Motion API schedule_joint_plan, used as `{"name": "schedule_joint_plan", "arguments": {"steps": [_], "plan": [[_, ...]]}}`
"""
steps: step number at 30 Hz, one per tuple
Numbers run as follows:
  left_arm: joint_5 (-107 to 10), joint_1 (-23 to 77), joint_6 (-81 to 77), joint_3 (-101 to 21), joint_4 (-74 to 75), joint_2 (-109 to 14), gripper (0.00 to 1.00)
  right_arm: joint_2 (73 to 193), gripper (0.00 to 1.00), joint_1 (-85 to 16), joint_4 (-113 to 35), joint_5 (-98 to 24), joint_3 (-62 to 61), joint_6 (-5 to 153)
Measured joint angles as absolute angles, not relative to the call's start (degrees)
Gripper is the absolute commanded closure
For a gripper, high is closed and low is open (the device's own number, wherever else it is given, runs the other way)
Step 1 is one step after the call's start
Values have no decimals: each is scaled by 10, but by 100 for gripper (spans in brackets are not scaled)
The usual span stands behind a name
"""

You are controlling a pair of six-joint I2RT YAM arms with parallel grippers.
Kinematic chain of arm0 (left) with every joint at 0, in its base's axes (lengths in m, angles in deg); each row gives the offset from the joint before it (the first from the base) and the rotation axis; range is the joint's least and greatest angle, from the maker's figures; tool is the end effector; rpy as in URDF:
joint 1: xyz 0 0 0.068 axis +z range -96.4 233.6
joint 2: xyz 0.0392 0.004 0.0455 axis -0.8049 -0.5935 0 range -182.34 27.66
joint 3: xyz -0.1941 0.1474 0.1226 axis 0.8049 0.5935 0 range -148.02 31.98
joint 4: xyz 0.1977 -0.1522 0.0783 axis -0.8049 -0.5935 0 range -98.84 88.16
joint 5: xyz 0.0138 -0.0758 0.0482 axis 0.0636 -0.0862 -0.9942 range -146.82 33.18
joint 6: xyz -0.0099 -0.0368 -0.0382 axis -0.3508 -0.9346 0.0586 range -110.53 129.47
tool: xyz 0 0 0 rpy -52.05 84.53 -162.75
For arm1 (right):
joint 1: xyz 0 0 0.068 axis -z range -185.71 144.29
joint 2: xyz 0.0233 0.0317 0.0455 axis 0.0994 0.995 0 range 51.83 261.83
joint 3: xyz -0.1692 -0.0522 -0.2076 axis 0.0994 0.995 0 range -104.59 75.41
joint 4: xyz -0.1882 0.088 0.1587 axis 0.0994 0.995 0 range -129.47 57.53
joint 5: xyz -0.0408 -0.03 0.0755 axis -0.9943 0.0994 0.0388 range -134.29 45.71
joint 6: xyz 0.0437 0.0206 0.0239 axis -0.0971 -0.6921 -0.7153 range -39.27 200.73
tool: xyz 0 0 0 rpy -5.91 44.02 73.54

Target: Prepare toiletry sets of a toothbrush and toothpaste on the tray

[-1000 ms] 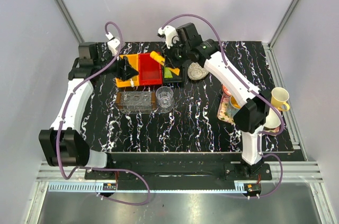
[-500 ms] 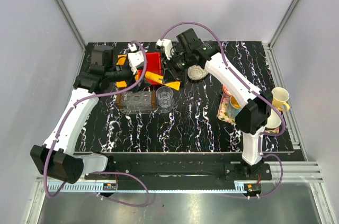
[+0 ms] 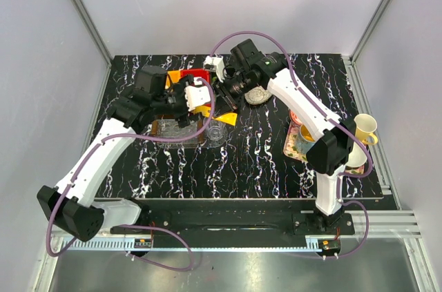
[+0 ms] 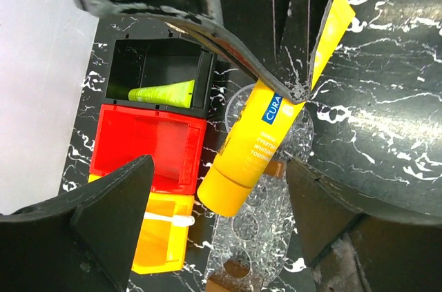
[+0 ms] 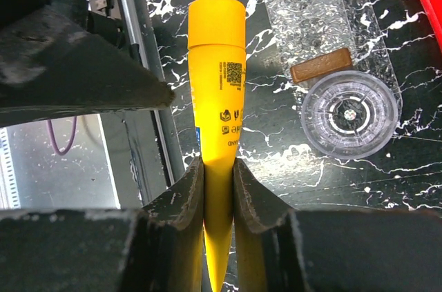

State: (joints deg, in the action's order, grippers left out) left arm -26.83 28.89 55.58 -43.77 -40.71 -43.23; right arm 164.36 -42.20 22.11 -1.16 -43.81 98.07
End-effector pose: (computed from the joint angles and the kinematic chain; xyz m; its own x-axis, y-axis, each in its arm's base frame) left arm 0.2284 -0.1246 0.3849 0.1798 0.6043 -0.7762 0.8782 0.2569 0.4034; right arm 0.3192 0.2664 0.3638 -0.4041 -0.5696 -0.7157 -0.9121 0.1918 0.3624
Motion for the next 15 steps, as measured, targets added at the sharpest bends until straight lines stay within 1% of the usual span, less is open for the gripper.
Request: {"name": "schedule_joint_plan", "arguments": {"steps": [15], "plan": [[-367, 234, 640, -413, -419, -448, 21, 1644, 88, -422, 244, 20, -453, 985]]}}
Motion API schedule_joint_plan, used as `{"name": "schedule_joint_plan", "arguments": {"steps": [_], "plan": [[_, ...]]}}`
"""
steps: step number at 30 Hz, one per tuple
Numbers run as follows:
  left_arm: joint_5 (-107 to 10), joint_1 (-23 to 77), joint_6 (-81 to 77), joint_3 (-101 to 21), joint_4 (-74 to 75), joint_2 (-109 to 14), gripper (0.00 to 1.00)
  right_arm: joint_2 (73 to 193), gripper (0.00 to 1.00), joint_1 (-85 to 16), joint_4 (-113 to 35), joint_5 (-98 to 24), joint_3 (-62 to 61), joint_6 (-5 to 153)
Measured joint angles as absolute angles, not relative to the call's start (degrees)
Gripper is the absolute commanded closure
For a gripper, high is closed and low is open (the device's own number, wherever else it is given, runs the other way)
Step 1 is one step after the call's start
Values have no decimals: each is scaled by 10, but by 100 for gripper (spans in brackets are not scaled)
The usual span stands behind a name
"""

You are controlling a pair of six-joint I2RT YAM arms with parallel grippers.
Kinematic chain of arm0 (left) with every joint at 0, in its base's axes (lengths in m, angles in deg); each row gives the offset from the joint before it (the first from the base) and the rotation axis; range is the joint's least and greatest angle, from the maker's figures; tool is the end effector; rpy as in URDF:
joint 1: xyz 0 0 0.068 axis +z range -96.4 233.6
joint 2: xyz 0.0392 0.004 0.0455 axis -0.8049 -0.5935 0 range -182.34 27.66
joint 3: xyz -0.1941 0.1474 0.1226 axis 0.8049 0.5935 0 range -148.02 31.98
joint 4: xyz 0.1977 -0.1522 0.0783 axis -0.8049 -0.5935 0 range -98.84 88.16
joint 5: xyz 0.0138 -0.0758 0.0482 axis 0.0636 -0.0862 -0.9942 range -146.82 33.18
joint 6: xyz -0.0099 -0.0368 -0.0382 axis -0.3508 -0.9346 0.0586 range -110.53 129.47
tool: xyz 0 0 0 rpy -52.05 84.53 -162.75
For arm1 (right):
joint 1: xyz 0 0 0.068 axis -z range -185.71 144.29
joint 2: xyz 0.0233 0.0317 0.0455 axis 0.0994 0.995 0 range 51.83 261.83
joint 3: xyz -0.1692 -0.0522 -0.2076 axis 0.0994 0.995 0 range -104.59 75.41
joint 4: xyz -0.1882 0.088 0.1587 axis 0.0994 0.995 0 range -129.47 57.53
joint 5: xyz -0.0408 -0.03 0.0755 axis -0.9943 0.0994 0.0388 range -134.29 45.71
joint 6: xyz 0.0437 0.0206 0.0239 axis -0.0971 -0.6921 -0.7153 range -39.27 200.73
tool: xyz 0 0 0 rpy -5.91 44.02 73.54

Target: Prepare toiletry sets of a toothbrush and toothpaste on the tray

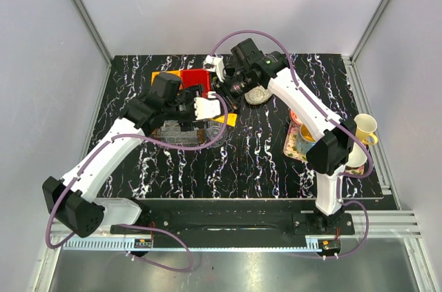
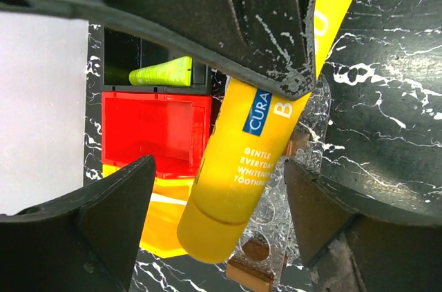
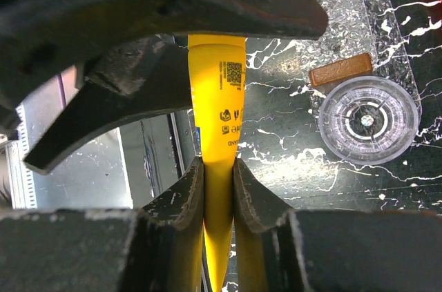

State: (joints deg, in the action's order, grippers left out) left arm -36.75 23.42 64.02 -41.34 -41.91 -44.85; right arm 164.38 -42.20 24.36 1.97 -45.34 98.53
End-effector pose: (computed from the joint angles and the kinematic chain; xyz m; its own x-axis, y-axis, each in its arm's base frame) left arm 0.2257 -0.1452 0.3608 0.2544 0.7371 -0.6260 0.8528 0.1343 0.5046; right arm 0.3150 0.2651 0.3703 -0.4058 -0.5631 -0.7198 -0.9066 0.1482 0.3952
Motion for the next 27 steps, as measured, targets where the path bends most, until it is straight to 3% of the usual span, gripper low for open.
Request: {"name": "schedule_joint_plan", "arguments": {"steps": [5, 12, 16, 21, 23, 27], "plan": [[-388, 222, 652, -407, -413, -459, 33, 1644, 88, -422, 248, 26, -453, 985], [-400, 215, 654, -402, -412, -460, 68, 1644, 87, -422, 249, 27, -453, 987], [-405, 208, 657, -395, -412, -460, 99, 1644, 87, -422, 255, 21, -453, 990], [-410, 202, 648, -390, -407, -460, 100, 1645, 80, -422, 262, 16, -453, 991], [-411, 201, 644, -387, -404, -460, 100, 1645, 68, -422, 264, 13, -453, 991], [-414, 201, 628, -374, -392, -458, 100, 1645, 57, -422, 262, 4, -457, 982]]}}
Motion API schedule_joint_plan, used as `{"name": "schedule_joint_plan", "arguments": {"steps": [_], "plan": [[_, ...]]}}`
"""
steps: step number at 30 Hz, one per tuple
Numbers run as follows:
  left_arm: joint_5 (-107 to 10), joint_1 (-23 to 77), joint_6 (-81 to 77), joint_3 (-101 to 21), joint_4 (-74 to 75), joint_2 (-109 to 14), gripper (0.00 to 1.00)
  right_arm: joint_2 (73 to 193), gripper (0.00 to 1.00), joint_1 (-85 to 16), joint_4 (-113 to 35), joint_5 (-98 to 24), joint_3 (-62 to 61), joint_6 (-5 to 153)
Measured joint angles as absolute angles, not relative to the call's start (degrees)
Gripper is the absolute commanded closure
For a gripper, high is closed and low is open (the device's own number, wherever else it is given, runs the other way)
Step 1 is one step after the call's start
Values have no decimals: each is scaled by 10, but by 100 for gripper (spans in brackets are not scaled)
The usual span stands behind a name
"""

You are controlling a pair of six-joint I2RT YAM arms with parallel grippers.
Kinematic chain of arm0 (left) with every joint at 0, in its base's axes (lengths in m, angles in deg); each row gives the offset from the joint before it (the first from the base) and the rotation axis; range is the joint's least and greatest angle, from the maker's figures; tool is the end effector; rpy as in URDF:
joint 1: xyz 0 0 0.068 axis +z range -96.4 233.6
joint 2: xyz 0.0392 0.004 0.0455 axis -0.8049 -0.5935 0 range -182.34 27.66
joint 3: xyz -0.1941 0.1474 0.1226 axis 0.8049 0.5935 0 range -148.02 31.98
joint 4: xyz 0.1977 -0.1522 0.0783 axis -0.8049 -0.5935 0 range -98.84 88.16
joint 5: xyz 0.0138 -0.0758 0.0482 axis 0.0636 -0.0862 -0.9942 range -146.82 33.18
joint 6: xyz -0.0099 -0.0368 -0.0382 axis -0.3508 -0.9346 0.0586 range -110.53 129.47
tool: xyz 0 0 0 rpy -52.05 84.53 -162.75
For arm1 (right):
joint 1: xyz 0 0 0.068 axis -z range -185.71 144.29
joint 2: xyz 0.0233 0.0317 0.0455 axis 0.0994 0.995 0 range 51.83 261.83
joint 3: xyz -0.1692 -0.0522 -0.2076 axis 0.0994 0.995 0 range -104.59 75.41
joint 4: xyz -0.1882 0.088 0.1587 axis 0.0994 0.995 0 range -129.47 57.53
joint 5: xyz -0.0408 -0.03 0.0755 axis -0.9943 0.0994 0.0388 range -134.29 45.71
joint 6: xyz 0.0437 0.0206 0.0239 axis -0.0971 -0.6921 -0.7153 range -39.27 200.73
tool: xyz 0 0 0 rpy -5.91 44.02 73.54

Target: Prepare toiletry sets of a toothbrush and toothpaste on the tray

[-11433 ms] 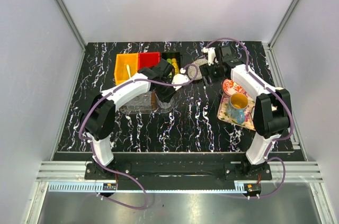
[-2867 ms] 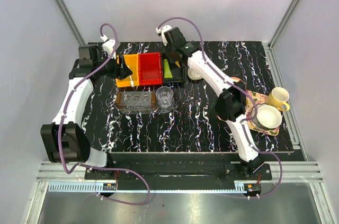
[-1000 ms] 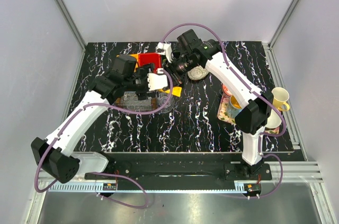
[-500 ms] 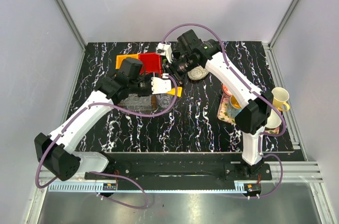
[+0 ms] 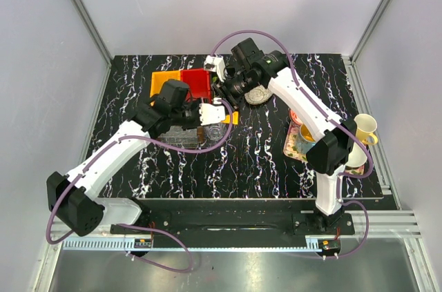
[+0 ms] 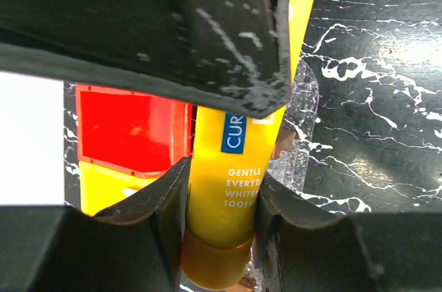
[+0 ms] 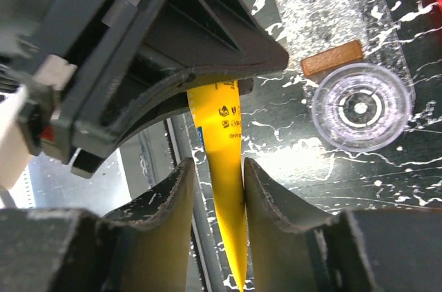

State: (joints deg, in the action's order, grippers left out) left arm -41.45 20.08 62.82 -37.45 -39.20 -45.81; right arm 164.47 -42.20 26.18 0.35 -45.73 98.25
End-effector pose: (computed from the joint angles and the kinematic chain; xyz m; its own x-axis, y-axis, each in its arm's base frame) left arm 0.2240 -0.1595 0.3376 0.2310 0.7749 -0.5884 0.8592 0.1213 0.4970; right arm 0.3139 0.2634 0.3694 -0.4244 -0.5804 -0.6950 -0.8991 0.1789 0.3996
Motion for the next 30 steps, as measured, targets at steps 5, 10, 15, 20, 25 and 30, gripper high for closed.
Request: {"name": "schedule_joint_plan", "arguments": {"steps": [5, 10, 15, 20, 25, 30], "plan": [[-426, 201, 589, -349, -375, -455, 100, 1645, 47, -422, 244, -31, -469, 965], [-424, 219, 530, -337, -346, -444, 100, 1642, 44, -413, 221, -64, -471, 945], [-404, 257, 464, -336, -315, -429, 100, 1621, 43, -380, 187, -98, -472, 918], [-387, 305, 381, -337, -270, -421, 100, 1587, 39, -323, 155, -108, -471, 878], [-385, 326, 286, -340, -222, -420, 100, 1538, 29, -300, 86, -102, -437, 838], [-391, 330, 186, -369, -192, -421, 100, 1511, 28, -306, 11, -59, -405, 786]]}}
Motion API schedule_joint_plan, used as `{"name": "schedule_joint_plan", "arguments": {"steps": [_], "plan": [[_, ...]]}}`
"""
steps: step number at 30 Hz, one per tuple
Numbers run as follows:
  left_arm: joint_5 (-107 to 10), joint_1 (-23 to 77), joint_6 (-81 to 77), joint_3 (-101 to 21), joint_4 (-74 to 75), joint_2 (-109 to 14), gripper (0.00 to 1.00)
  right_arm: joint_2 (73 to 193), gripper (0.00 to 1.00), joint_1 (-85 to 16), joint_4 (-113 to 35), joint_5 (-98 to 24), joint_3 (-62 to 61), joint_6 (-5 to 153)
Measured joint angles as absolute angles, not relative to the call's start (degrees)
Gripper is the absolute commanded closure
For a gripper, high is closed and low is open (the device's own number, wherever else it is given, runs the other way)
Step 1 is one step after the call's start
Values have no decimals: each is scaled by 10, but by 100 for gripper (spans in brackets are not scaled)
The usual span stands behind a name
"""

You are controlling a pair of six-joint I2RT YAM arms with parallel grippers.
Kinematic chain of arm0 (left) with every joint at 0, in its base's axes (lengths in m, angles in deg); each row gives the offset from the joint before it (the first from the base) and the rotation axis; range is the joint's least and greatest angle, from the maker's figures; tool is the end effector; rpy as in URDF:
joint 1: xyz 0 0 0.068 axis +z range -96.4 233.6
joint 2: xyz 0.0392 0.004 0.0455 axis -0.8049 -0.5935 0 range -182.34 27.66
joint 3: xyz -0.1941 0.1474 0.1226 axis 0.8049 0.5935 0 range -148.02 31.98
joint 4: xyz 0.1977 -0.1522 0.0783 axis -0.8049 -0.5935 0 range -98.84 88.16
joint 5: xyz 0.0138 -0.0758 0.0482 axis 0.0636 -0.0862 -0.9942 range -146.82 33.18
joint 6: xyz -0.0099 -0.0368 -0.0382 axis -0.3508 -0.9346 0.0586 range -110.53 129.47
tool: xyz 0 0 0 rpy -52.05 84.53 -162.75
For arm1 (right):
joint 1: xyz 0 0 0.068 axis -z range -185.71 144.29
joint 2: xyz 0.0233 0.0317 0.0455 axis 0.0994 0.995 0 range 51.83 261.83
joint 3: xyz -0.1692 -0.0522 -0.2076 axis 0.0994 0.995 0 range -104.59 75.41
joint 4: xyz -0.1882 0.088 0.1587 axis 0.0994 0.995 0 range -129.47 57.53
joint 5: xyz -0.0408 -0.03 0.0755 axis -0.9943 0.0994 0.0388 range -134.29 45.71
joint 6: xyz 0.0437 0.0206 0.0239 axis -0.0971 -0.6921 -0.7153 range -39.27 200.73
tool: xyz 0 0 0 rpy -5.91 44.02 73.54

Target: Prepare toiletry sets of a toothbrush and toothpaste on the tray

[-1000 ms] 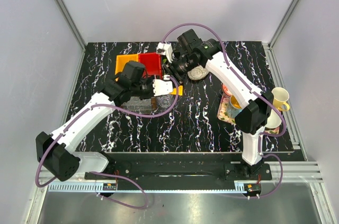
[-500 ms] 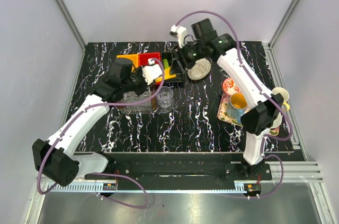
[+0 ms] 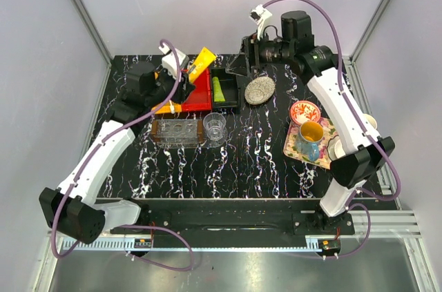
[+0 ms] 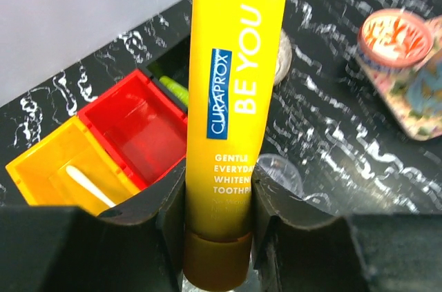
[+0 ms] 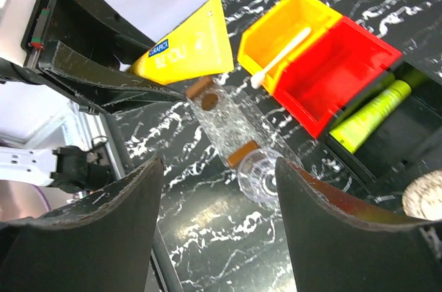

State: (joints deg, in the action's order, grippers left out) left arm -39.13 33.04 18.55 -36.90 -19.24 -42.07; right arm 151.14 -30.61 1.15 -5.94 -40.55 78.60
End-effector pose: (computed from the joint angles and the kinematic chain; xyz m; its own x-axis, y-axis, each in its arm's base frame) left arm 0.2556 -0.1073 0.3837 -0.1943 0.2334 -0.9528 0.6435 0.7634 0.0558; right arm 0.3293 0.1773 0.4604 -0.3996 -0.1534 -0.9038 -0.8302 0.4786 0.2858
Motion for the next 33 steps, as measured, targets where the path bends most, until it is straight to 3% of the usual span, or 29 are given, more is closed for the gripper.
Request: {"name": "schedule_joint_plan", "arguments": {"steps": [14, 33], "plan": [[-409, 326, -34, -427, -161, -442, 100, 1516, 29, -308, -244, 24, -326, 549], [-421, 314, -129, -425, -146, -453, 100, 1567, 30, -349, -275, 8, -350, 519]]}}
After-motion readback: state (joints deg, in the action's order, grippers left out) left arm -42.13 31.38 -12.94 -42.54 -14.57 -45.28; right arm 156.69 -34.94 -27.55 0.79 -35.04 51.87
